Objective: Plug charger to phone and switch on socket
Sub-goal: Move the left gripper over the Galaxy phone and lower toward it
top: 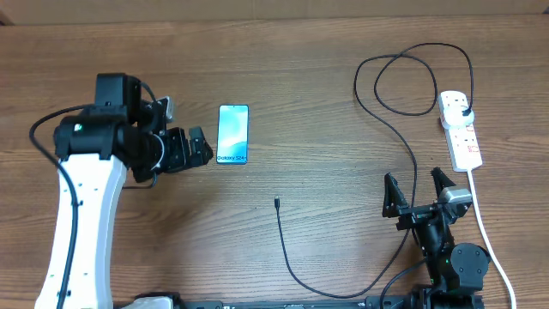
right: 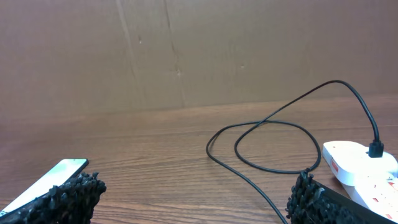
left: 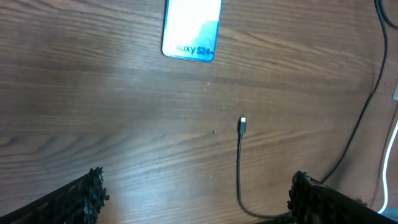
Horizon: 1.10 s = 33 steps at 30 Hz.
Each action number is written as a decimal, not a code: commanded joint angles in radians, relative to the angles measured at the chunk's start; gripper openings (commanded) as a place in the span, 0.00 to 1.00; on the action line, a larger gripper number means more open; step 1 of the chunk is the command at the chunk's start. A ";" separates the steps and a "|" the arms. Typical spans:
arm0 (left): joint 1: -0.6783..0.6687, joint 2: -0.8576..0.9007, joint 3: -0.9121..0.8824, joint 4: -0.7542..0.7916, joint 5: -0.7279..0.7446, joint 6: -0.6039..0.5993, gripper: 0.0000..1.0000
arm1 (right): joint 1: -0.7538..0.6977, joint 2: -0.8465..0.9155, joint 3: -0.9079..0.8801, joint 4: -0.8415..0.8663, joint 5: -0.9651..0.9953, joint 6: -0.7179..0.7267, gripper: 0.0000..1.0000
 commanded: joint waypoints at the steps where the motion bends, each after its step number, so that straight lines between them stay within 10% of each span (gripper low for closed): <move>1: -0.007 0.055 0.021 0.038 0.011 -0.040 0.99 | 0.000 -0.008 -0.010 0.005 0.002 0.000 1.00; 22: -0.054 0.331 0.019 0.193 -0.024 -0.085 1.00 | 0.000 -0.008 -0.010 0.005 0.003 -0.001 1.00; 33: -0.233 0.395 0.019 0.282 -0.283 -0.149 1.00 | 0.000 -0.008 -0.010 0.005 0.002 0.000 1.00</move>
